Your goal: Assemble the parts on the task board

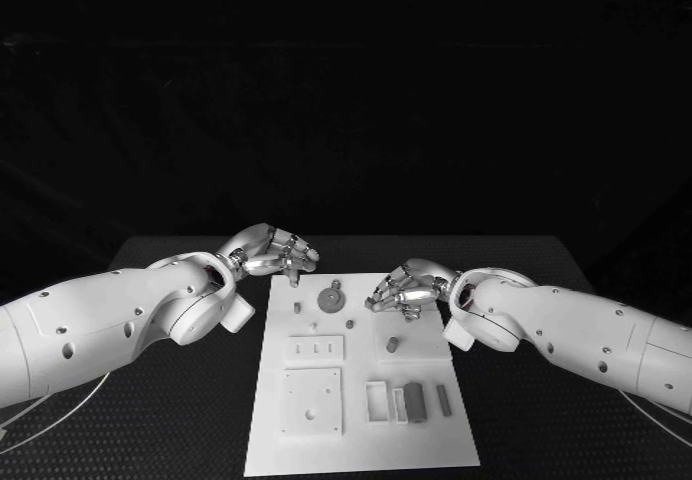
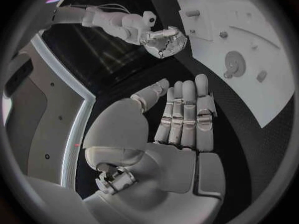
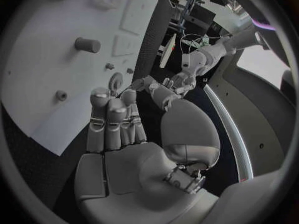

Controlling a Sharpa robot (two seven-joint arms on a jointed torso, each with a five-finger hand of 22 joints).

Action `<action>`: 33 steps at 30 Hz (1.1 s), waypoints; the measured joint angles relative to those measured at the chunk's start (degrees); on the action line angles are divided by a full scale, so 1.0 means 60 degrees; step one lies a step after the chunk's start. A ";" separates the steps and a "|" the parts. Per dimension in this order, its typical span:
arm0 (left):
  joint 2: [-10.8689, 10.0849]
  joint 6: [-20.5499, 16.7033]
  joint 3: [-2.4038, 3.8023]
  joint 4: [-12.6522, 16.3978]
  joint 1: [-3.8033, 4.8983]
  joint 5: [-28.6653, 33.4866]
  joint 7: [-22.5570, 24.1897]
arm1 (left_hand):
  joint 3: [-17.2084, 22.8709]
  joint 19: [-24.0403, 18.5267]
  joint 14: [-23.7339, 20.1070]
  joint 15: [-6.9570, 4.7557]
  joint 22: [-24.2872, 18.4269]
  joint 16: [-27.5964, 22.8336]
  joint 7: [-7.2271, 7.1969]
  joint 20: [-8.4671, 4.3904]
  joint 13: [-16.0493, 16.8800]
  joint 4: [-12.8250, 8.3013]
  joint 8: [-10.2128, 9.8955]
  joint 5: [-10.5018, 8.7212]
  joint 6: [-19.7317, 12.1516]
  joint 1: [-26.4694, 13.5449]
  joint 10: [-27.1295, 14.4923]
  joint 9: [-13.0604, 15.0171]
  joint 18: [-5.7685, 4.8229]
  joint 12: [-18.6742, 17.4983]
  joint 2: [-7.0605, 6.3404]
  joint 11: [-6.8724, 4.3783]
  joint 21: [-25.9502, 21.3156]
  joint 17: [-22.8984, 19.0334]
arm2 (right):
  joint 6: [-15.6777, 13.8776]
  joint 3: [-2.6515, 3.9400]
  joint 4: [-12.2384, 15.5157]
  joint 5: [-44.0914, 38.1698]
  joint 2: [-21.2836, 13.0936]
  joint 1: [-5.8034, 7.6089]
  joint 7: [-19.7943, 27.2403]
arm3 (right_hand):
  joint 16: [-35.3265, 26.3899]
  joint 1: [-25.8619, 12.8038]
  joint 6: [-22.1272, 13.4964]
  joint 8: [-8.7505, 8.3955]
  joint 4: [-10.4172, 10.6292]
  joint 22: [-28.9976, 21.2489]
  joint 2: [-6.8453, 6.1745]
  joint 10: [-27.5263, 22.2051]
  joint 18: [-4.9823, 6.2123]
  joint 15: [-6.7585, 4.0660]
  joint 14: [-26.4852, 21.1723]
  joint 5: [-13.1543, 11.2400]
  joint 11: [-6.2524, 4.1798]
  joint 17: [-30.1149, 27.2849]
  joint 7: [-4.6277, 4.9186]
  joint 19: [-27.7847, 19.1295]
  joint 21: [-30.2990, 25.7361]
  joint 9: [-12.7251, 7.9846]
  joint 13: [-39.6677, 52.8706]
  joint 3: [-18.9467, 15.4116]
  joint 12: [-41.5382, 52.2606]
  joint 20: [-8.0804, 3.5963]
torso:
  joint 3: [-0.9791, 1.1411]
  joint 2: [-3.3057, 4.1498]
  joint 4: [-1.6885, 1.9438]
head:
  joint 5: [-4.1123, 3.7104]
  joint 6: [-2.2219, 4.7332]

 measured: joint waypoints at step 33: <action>0.0413 -0.1176 -0.0254 0.1058 -0.0134 -0.5616 0.0892 | -0.0522 -0.0185 -0.0444 0.0203 0.0053 0.0037 -0.0188 0.0184 -0.0187 0.0048 -0.0631 -0.0519 -0.1010 0.0814 -0.0198 -0.0612 0.0045 -0.0133 -0.1078 0.0139 -0.0314 -0.0082 | 0.4869 0.0001 -0.1064 0.4247 0.0020 0.0217 0.0010 | 0.0008 -0.0083 -0.0064 -0.0056 0.0026 -0.0001 0.0084 -0.0136 0.0000 0.0053 -0.0188 0.0000 0.0068 0.0053 0.0063 -0.0133 -0.0074 -0.0004 -0.0008 -0.0026 0.0000 0.0066 | -0.0033 0.0012 0.0041 | -0.0192 0.0078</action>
